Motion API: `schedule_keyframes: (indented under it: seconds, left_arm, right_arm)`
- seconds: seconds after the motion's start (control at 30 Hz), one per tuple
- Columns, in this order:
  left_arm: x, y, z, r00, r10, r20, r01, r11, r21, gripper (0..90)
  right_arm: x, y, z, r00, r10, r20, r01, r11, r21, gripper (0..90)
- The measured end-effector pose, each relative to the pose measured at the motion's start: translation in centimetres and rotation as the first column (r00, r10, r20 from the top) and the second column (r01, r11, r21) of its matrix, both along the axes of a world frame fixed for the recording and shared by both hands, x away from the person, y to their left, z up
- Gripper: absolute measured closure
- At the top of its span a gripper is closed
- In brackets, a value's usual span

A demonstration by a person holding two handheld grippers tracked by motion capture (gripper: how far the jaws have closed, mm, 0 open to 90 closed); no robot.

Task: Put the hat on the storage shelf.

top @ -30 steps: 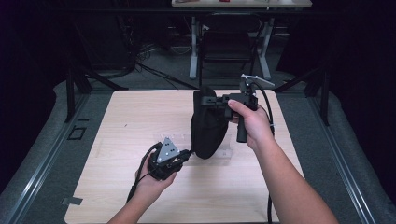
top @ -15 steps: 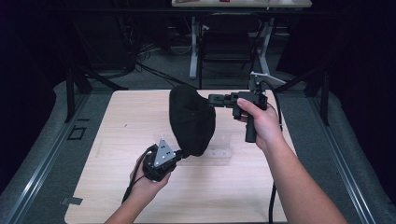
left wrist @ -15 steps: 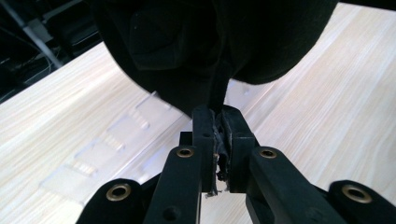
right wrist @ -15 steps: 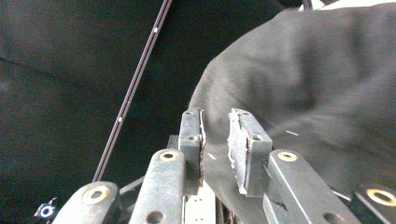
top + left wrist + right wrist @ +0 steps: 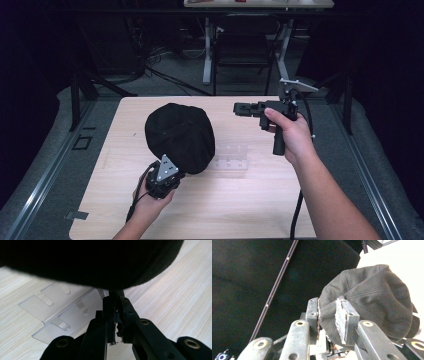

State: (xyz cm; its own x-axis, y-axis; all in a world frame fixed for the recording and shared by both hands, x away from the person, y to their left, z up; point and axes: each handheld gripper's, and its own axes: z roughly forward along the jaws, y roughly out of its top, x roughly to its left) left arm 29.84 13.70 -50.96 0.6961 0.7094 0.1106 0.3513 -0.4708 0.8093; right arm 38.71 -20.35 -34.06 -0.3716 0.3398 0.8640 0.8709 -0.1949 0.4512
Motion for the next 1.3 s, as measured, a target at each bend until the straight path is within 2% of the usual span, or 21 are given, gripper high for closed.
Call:
schedule_keyframes:
  seconds: [0.13,0.37,0.43,0.47,0.6,0.67,0.73,0.83,0.87,0.9,0.93,0.97,1.0,1.03,1.07,1.1,1.17,1.2,1.23,1.27,1.3]
  left_arm:
    - [0.0,0.1,-0.1,1.0,0.005,-0.001,-0.005,0.9999,-0.013,84.4]
    - [0.0,0.2,-0.2,0.9999,0.009,-0.012,-0.009,0.9997,-0.024,79.0]
    - [0.0,0.3,-0.2,0.9997,0.014,-0.019,-0.015,0.999,-0.042,75.5]
    - [0.0,0.5,-0.2,0.9995,0.018,-0.025,-0.02,0.9974,-0.069,70.1]
    - [-0.1,0.9,0.0,0.9992,0.015,-0.037,-0.019,0.9944,-0.104,63.9]
    - [-0.4,1.4,0.1,0.9985,0.013,-0.054,-0.02,0.991,-0.132,58.8]
    - [-0.5,1.6,0.2,0.9984,0.01,-0.055,-0.018,0.9906,-0.136,57.0]
    - [-0.9,2.2,0.2,0.9979,0.021,-0.06,-0.03,0.988,-0.151,52.8]
    - [-1.1,2.6,0.0,0.9977,0.031,-0.06,-0.04,0.9871,-0.155,50.8]
    - [-1.1,2.6,0.0,0.9977,0.031,-0.06,-0.04,0.9871,-0.155,50.2]
    - [-1.2,3.1,-0.1,0.9972,0.043,-0.061,-0.051,0.9875,-0.149,49.7]
    - [-1.2,3.1,-0.1,0.9972,0.043,-0.061,-0.051,0.9875,-0.149,49.0]
    - [-1.3,3.4,-0.2,0.9969,0.05,-0.061,-0.058,0.987,-0.149,48.6]
    - [-1.4,3.7,-0.3,0.9964,0.059,-0.062,-0.067,0.9862,-0.151,48.6]
    - [-1.5,4.1,-0.3,0.9957,0.067,-0.064,-0.076,0.985,-0.155,47.4]
    - [-1.6,4.4,-0.4,0.9951,0.075,-0.064,-0.085,0.9839,-0.157,47.4]
    - [-1.8,5.2,-0.6,0.9934,0.091,-0.07,-0.101,0.9815,-0.163,45.8]
    - [-2.0,6.0,-0.9,0.9914,0.107,-0.076,-0.118,0.9789,-0.167,44.1]
    - [-2.0,6.0,-0.9,0.9914,0.107,-0.076,-0.118,0.9789,-0.167,43.4]
    - [-2.1,6.3,-1.0,0.9903,0.112,-0.082,-0.124,0.9779,-0.168,43.4]
    - [-2.2,6.8,-1.1,0.989,0.118,-0.089,-0.132,0.9757,-0.175,42.7]
  right_arm:
    - [-0.2,-0.1,0.1,0.9999,-0.009,0.009,0.009,0.9999,-0.006,71.8]
    - [-0.6,-0.4,0.2,0.9993,-0.01,0.037,0.012,0.9982,-0.059,71.4]
    - [-0.6,-0.6,0.3,0.999,-0.01,0.043,0.013,0.9975,-0.07,71.3]
    - [-0.8,-0.6,0.4,0.9985,-0.023,0.049,0.027,0.9958,-0.087,70.9]
    - [-1.0,-0.9,0.4,0.9975,-0.027,0.065,0.034,0.9924,-0.118,70.1]
    - [-1.3,-1.1,0.6,0.9954,-0.037,0.088,0.051,0.9859,-0.159,69.7]
    - [-1.5,-1.2,0.7,0.9943,-0.043,0.097,0.06,0.9821,-0.178,69.8]
    - [-2.0,-1.1,0.9,0.9902,-0.043,0.133,0.076,0.9634,-0.257,70.3]
    - [-2.4,-1.1,1.0,0.9863,-0.034,0.161,0.085,0.9447,-0.317,69.9]
    - [-2.4,-1.1,1.0,0.9863,-0.034,0.161,0.085,0.9447,-0.317,69.9]
    - [-2.8,-1.0,1.1,0.9809,-0.029,0.192,0.096,0.9314,-0.351,68.6]
    - [-2.8,-1.0,1.1,0.9809,-0.029,0.192,0.096,0.9314,-0.351,68.6]
    - [-3.2,-0.9,1.2,0.9723,-0.032,0.231,0.122,0.9142,-0.387,67.6]
    - [-3.2,-0.9,1.2,0.9723,-0.032,0.231,0.122,0.9142,-0.387,67.6]
    - [-3.6,-0.9,1.2,0.9656,-0.029,0.258,0.137,0.9007,-0.412,66.3]
    - [-3.6,-0.9,1.2,0.9656,-0.029,0.258,0.137,0.9007,-0.412,66.3]
    - [-4.0,-0.9,1.2,0.9569,-0.024,0.289,0.157,0.8807,-0.447,64.7]
    - [-4.5,-0.9,1.2,0.9489,-0.015,0.315,0.173,0.8604,-0.479,62.4]
    - [-4.5,-0.9,1.2,0.9489,-0.015,0.315,0.173,0.8604,-0.479,62.4]
    - [-4.7,-0.9,1.0,0.9415,-0.016,0.337,0.187,0.8547,-0.484,60.5]
    - [-4.9,-0.9,0.9,0.938,-0.013,0.346,0.192,0.8503,-0.49,58.5]
